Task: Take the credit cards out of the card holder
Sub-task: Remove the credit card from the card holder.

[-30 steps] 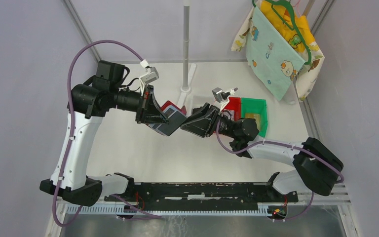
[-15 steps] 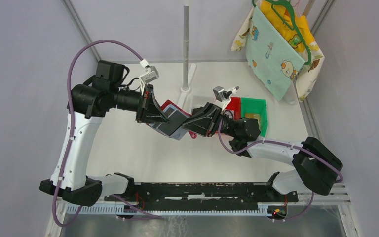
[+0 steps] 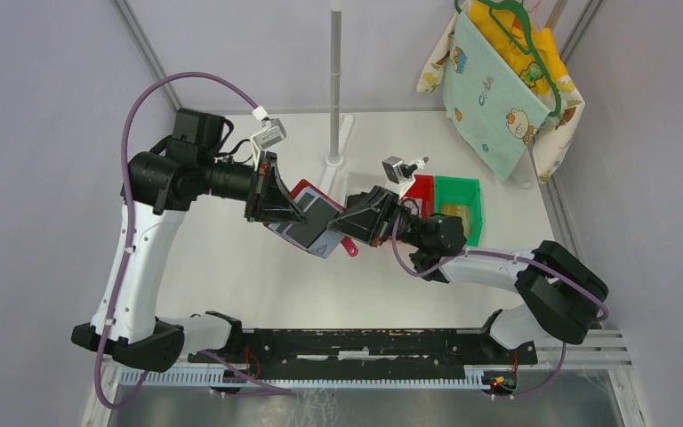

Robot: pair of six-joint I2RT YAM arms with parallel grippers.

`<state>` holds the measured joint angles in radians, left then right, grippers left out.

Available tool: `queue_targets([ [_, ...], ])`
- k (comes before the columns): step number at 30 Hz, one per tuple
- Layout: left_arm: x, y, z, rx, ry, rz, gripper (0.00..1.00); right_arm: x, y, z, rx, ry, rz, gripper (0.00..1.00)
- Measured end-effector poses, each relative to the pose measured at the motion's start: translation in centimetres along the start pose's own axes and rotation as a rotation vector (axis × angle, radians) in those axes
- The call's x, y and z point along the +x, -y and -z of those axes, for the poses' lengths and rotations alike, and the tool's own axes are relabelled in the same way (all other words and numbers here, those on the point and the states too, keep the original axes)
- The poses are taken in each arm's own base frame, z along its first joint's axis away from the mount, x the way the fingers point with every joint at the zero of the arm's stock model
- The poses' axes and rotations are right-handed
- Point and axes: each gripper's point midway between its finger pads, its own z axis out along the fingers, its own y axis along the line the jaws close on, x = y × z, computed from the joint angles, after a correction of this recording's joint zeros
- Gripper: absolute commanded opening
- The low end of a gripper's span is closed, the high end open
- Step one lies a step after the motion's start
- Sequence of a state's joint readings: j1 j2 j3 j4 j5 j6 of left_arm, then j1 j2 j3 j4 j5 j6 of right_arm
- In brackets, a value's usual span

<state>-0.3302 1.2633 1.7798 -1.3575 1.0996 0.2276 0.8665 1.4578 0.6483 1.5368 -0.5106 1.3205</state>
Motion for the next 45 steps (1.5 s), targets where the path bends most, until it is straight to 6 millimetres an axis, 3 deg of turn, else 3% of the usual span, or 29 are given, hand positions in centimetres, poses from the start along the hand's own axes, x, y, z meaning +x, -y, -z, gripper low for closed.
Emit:
queue_targets([
  [22, -0.9, 0.2, -0.2, 0.026, 0.016, 0.012, 0.08, 0.0, -2.1, 1.9, -0.008, 0.040, 0.076, 0.00],
  [24, -0.9, 0.2, -0.2, 0.026, 0.017, 0.011, 0.02, -0.1, -2.1, 2.0, -0.008, 0.041, 0.084, 0.05],
  [28, -0.9, 0.2, -0.1, 0.018, 0.020, 0.005, 0.02, 0.0, -2.2, 1.9, -0.010, 0.041, 0.094, 0.28],
  [30, -1.0, 0.0, -0.1, -0.001, 0.025, 0.002, 0.02, 0.1, -2.4, 1.7, -0.018, 0.039, 0.091, 0.29],
  [32, -1.1, -0.2, 0.0, -0.023, 0.030, 0.004, 0.02, 0.1, -2.5, 1.3, -0.030, 0.037, 0.090, 0.24],
  [37, -1.2, -0.5, 0.2, -0.054, 0.036, 0.003, 0.02, 0.2, -1.3, 0.6, -0.011, 0.037, 0.055, 0.01],
  [45, -1.1, -1.3, 0.2, -0.093, 0.027, 0.011, 0.02, -0.2, -0.4, 1.5, 0.037, 0.049, 0.057, 0.00],
])
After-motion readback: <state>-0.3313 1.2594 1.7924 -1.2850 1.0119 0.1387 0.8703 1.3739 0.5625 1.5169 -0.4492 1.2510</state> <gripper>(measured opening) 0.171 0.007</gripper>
